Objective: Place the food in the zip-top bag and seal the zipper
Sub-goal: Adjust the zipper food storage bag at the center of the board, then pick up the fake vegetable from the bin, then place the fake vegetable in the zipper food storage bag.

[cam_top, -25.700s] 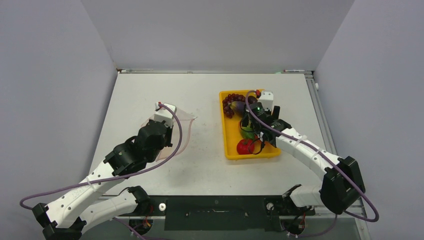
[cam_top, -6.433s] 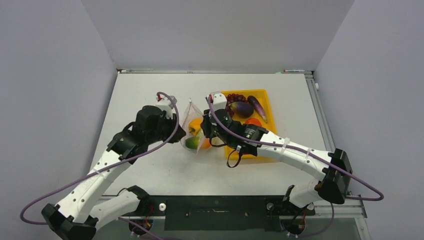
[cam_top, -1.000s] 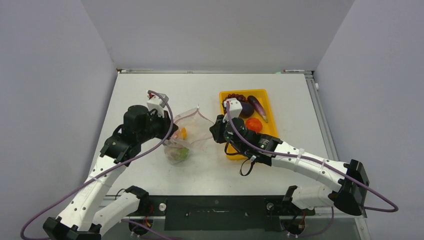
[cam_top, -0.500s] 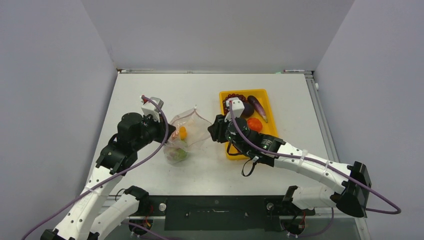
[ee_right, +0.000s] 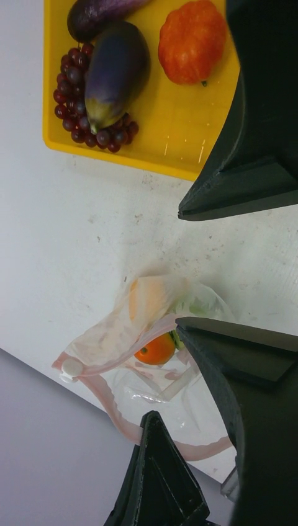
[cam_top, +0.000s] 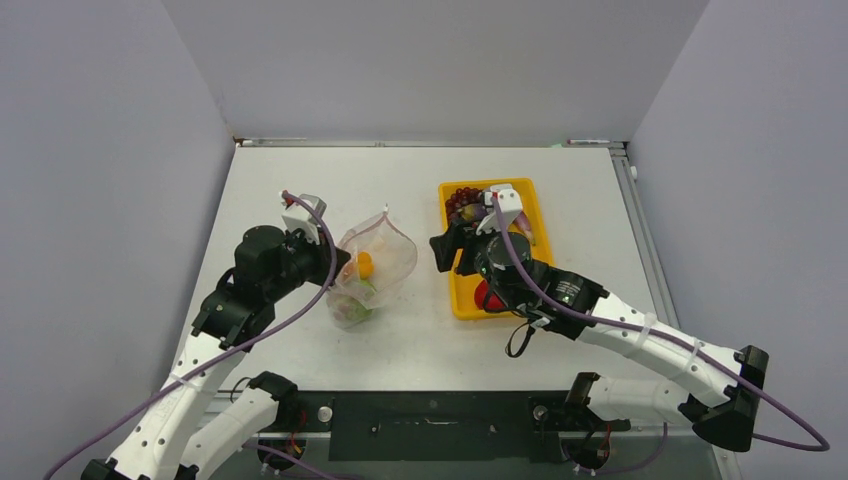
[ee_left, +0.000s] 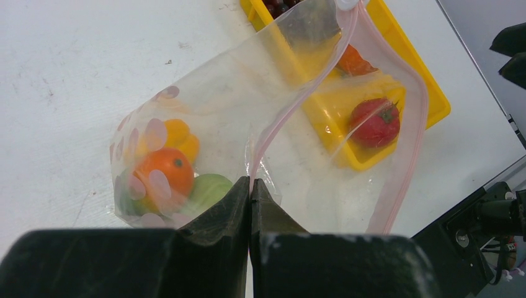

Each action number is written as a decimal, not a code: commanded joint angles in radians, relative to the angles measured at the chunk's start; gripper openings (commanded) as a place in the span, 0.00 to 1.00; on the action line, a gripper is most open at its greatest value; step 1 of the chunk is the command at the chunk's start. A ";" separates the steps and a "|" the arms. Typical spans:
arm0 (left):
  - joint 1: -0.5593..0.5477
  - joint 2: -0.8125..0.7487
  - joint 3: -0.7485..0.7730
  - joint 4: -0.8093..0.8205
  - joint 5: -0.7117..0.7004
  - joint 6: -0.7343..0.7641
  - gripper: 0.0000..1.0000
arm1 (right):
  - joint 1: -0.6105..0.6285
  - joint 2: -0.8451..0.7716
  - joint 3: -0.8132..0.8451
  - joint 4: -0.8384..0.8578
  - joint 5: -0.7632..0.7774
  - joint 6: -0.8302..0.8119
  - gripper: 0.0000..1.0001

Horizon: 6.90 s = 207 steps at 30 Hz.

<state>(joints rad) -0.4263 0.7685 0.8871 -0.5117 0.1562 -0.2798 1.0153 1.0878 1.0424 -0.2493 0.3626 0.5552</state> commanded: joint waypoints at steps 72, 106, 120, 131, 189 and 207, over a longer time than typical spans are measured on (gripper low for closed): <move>0.004 0.003 -0.002 0.027 -0.033 0.002 0.00 | -0.616 0.458 -0.194 0.169 -0.147 0.056 0.80; 0.001 0.001 -0.007 0.023 -0.050 -0.001 0.00 | -0.566 0.031 -0.122 -0.026 -0.235 0.032 0.35; -0.002 -0.002 -0.007 0.024 -0.044 -0.001 0.00 | -0.381 -0.038 0.013 -0.090 -0.222 0.035 0.34; -0.003 -0.001 -0.005 0.021 -0.044 -0.001 0.00 | -0.247 -0.011 0.088 -0.045 -0.280 0.008 0.33; -0.019 -0.007 -0.005 0.011 -0.058 0.002 0.00 | 0.164 0.390 0.355 -0.056 0.042 -0.155 0.91; -0.023 -0.008 -0.005 0.008 -0.068 0.004 0.00 | 0.169 0.286 0.306 -0.028 0.042 -0.132 0.99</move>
<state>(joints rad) -0.4435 0.7731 0.8791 -0.5198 0.1028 -0.2798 1.1751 1.4624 1.3571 -0.3279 0.3782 0.4091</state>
